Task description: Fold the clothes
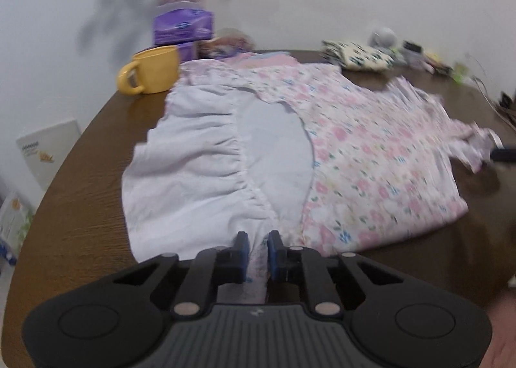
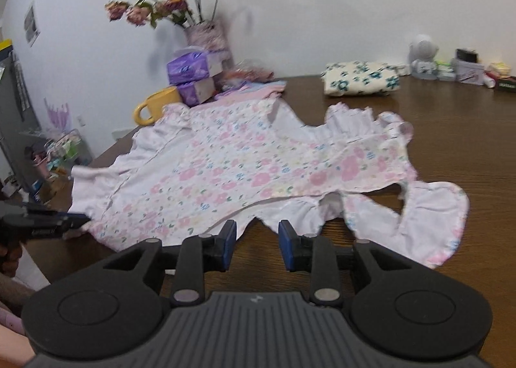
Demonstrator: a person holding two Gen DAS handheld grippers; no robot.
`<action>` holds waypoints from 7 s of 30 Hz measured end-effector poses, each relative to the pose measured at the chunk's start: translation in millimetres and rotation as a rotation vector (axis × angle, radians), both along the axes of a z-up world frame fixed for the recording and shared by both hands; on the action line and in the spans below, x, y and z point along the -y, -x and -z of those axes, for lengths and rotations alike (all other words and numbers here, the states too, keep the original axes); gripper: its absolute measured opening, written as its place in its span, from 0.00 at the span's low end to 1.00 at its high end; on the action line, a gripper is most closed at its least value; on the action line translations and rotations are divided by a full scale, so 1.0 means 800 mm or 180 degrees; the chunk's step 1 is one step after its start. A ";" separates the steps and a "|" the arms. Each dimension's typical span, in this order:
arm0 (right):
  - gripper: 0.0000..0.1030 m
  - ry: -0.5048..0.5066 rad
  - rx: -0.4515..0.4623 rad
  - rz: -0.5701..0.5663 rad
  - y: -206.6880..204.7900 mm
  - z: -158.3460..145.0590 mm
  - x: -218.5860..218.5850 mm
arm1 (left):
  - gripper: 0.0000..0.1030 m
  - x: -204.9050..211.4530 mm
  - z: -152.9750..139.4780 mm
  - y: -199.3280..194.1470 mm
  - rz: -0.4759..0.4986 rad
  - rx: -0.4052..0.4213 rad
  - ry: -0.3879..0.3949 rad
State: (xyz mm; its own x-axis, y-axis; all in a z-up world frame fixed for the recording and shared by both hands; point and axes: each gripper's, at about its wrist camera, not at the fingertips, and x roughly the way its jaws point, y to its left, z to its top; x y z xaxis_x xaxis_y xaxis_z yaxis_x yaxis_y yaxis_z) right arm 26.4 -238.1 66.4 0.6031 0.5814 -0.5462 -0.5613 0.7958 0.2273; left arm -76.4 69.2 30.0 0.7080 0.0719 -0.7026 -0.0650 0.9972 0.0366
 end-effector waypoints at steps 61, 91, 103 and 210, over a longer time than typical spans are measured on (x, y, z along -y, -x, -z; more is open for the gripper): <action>0.45 -0.0052 -0.0570 0.0921 -0.150 0.012 0.092 | 0.51 -0.056 -0.002 -0.121 0.0384 -0.0053 0.0726; 0.18 0.0616 -0.0580 0.0406 -0.145 0.033 0.070 | 0.57 -0.035 0.006 -0.134 0.0010 -0.0077 0.0334; 0.39 0.0575 0.0036 0.0601 -0.065 -0.018 0.073 | 0.57 -0.050 -0.013 -0.099 -0.0049 0.0172 0.0538; 0.99 0.0234 -0.0146 0.0547 0.015 -0.015 0.073 | 0.92 -0.027 -0.028 0.021 -0.0399 0.0399 0.0727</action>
State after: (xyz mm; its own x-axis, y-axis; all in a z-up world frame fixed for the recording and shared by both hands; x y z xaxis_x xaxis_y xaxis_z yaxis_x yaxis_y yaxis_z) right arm 14.6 -296.7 78.2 0.6635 0.4295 -0.6126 -0.4062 0.8944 0.1872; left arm -93.1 91.2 52.6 0.7859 0.0141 -0.6182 -0.1779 0.9626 -0.2042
